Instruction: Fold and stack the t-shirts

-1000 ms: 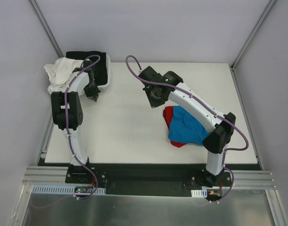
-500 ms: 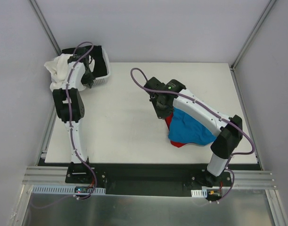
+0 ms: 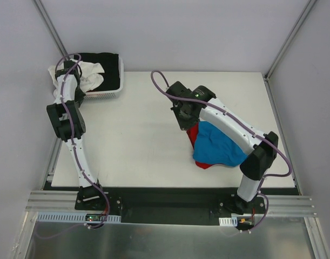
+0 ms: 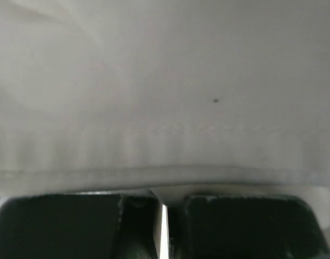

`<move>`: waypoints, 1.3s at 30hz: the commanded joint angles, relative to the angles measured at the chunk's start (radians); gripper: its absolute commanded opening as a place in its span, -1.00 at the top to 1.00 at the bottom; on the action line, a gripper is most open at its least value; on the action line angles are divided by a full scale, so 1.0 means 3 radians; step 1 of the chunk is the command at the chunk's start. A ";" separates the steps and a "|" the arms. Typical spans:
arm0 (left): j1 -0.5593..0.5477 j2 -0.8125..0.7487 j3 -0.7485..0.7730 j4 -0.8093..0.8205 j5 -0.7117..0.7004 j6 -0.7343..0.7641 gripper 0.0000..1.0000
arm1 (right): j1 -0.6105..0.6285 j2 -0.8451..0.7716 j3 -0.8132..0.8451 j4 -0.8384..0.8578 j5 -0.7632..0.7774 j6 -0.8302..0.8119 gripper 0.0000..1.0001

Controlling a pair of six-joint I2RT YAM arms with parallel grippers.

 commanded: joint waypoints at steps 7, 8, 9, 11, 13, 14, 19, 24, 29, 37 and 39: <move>-0.0375 -0.0636 -0.0099 0.0100 0.0208 -0.0076 0.97 | -0.0200 -0.0005 0.0198 -0.0105 0.0123 -0.0033 0.98; -0.0443 -0.0829 -0.0165 0.0105 0.0239 -0.0086 0.93 | -0.0221 -0.0025 0.0249 -0.0095 0.0275 -0.0007 0.98; -0.0519 -0.0927 -0.0201 0.0100 0.0305 -0.0157 0.92 | -0.0246 -0.0096 0.0259 -0.0089 0.0368 0.0029 0.98; -0.0724 -0.1243 -0.0405 0.0100 0.0454 -0.0223 0.87 | -0.0349 -0.0204 0.0209 0.0042 0.0562 0.0151 0.98; -0.0811 -0.1510 -0.0655 0.0105 0.0540 -0.0453 0.85 | -0.0522 -0.0424 0.0061 0.0191 0.0599 0.0213 0.98; -0.0867 -0.1779 -0.0950 0.0125 0.0652 -0.0631 0.86 | -0.0599 -0.0505 -0.0046 0.0404 0.0564 0.0233 0.98; -0.1000 -0.2451 -0.1617 0.0171 0.0878 -0.0556 1.00 | -0.0972 -0.0685 -0.0936 0.0856 0.0466 0.0264 0.98; -0.1041 -0.3177 -0.2445 0.0161 0.1001 -0.0582 1.00 | -0.0983 -0.0731 -0.1350 0.1056 0.0533 0.0228 0.98; -0.1072 -0.3444 -0.2804 0.0136 0.1006 -0.0562 1.00 | -0.1116 -0.0757 -0.1862 0.1373 0.0140 0.0274 0.98; -0.1098 -0.3367 -0.2784 0.0089 0.1027 -0.0566 1.00 | -0.1335 -0.0884 -0.2225 0.1506 -0.0193 0.0366 0.98; -0.1108 -0.3362 -0.2825 0.0084 0.1022 -0.0566 1.00 | -0.1392 -0.0915 -0.2322 0.1521 -0.0199 0.0392 0.98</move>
